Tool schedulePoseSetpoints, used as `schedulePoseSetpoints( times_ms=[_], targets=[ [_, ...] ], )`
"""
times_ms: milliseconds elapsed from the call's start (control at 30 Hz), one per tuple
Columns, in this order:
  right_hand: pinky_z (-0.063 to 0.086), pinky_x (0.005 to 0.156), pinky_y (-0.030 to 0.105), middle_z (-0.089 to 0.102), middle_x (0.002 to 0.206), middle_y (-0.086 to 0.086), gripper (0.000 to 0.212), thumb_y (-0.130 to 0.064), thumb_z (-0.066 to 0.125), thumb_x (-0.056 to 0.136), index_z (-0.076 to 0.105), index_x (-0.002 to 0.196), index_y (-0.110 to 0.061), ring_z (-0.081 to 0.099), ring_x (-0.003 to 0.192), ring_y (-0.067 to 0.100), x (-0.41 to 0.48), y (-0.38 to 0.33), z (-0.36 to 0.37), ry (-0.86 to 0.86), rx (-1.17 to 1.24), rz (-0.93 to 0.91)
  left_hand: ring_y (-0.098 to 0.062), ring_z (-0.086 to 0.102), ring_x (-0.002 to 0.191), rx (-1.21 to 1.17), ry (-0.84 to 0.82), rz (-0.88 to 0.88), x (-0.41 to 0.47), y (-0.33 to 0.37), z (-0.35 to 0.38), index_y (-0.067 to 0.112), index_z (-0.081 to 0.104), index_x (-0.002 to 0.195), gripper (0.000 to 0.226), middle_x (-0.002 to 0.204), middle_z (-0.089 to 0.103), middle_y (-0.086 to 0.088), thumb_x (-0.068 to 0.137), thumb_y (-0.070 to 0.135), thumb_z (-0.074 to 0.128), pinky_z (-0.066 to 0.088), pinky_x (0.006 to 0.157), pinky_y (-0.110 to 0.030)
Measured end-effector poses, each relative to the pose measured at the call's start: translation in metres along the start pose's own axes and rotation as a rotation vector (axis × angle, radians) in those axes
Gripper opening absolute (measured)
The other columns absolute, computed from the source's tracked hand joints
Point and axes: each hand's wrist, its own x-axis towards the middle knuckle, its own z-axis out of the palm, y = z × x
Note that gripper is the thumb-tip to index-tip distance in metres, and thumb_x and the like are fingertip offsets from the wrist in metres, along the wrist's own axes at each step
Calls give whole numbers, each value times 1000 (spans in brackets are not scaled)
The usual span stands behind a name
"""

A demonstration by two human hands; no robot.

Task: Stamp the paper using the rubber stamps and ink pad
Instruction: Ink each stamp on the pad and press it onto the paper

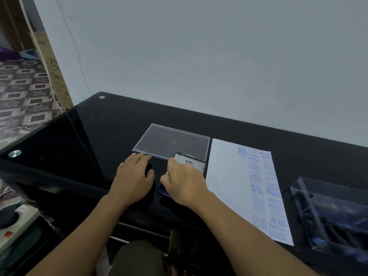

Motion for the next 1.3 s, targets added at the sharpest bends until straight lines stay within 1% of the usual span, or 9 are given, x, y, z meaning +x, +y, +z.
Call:
schedulePoseSetpoints(
  times_ms=[133, 233, 333, 467, 633, 800, 1033, 1167, 1300],
  targets=[
    [42, 57, 36, 60, 74, 4, 18, -31, 43, 97, 46, 87, -16, 57, 70, 25, 3, 5, 0, 18, 121, 53, -21, 31, 142, -62, 37, -6, 11, 11, -11, 15, 47, 141, 48, 150, 43, -4, 96, 28, 52, 29, 116, -44],
    [36, 52, 33, 51, 63, -5, 25, -28, 44, 97, 38, 74, -22, 50, 59, 17, -2, 15, -3, 174, 239, 136, -18, 27, 143, -99, 48, 6, 20, 25, -17, 16, 45, 143, 48, 153, 39, -2, 97, 29, 51, 26, 116, -39],
    [43, 53, 41, 53, 60, -1, 22, -27, 48, 94, 44, 75, -17, 51, 56, 19, -7, 32, -15, 282, 344, 215, -16, 25, 144, -131, 35, 56, 29, 46, -19, 16, 45, 144, 48, 155, 36, 0, 98, 29, 51, 23, 116, -35],
    [47, 59, 42, 61, 68, 4, 19, -27, 50, 89, 51, 77, -12, 56, 63, 22, -4, 67, -43, 302, 383, 323, -15, 23, 145, -140, -30, 150, 44, 77, -16, 18, 43, 145, 48, 156, 33, 0, 99, 30, 48, 22, 116, -35],
    [42, 58, 35, 59, 73, 5, 21, -25, 48, 91, 50, 78, -8, 48, 64, 19, 1, 127, -79, 218, 298, 420, -15, 21, 147, -133, -191, 248, 70, 118, -6, 21, 36, 149, 53, 160, 26, 3, 98, 33, 48, 23, 117, -36],
    [41, 56, 29, 66, 87, 8, 20, -27, 48, 95, 58, 93, -10, 50, 64, 16, 5, 187, -108, 117, 181, 494, -15, 22, 146, -54, -387, 322, 98, 151, 12, 24, 30, 151, 66, 161, 23, 8, 94, 45, 55, 26, 113, -35],
    [41, 62, 31, 66, 99, 16, 23, -27, 49, 99, 58, 102, -7, 53, 72, 18, 21, 221, -118, 19, 131, 503, -17, 15, 149, 34, -486, 362, 121, 182, 38, 23, 26, 154, 70, 162, 19, 6, 94, 46, 55, 22, 116, -37],
    [44, 63, 31, 64, 95, 8, 14, -25, 47, 100, 55, 98, -15, 55, 73, 17, 29, 227, -114, -66, 84, 445, -23, 12, 149, 149, -516, 378, 129, 188, 51, 23, 24, 155, 80, 162, 18, 2, 90, 57, 55, 19, 120, -48],
    [42, 61, 28, 62, 92, 6, 13, -25, 47, 101, 54, 98, -14, 54, 72, 17, 35, 227, -106, -112, 30, 386, -25, 13, 148, 198, -543, 373, 134, 186, 62, 24, 25, 154, 85, 161, 22, 1, 86, 65, 54, 21, 118, -49]
  ],
)
